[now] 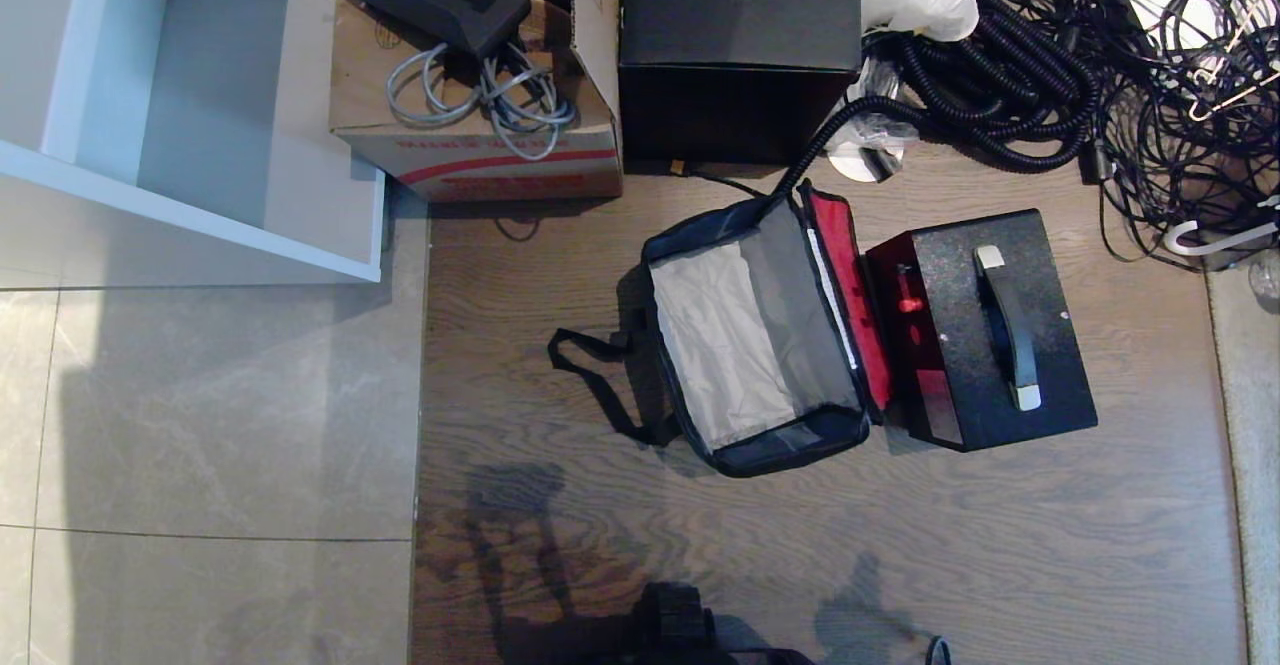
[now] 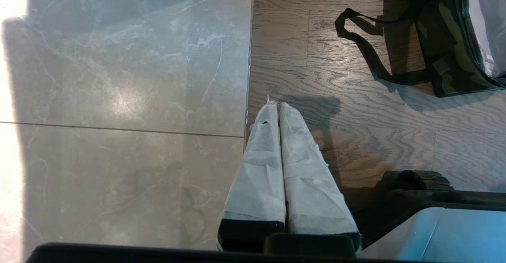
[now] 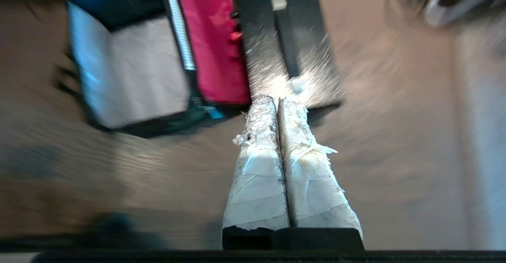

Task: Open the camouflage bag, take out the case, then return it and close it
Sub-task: Grip the handle again

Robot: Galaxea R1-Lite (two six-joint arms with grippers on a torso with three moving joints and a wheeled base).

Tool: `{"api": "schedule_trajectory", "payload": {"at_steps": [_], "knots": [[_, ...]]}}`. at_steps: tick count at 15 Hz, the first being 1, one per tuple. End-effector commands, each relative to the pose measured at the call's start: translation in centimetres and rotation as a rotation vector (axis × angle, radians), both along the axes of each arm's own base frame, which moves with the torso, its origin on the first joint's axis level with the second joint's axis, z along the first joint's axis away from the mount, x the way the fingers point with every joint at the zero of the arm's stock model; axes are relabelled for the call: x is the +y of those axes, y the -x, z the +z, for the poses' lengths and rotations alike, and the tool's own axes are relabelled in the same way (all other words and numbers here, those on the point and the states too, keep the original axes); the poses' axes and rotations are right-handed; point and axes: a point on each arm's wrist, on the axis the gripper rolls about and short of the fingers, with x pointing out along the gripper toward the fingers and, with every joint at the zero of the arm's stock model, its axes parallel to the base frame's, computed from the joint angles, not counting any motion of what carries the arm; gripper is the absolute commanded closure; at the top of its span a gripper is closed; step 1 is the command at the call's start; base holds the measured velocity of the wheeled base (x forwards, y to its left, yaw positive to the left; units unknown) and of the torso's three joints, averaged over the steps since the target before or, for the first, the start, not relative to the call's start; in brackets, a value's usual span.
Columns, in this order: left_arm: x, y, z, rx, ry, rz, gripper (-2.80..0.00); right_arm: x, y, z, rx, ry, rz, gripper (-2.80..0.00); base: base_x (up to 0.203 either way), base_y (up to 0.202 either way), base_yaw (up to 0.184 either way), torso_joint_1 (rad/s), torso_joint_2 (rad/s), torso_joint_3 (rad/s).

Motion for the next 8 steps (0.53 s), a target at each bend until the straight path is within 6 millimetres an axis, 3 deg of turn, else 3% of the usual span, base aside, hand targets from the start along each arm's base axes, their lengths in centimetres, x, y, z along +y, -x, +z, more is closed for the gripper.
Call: {"api": "schedule_trajectory", "payload": {"at_steps": [1, 8], "knots": [[0.00, 0.00, 0.00, -0.001, 0.001, 0.002, 0.00, 0.00, -0.37, -1.15, 0.045, -0.034, 0.007, 0.00, 0.000, 0.000, 0.000, 0.000, 0.00, 0.000], [0.00, 0.00, 0.00, -0.001, 0.001, 0.002, 0.00, 0.05, -0.42, -1.65, 0.095, 0.120, 0.009, 0.00, 0.000, 0.000, 0.000, 0.000, 0.00, 0.000]]}}
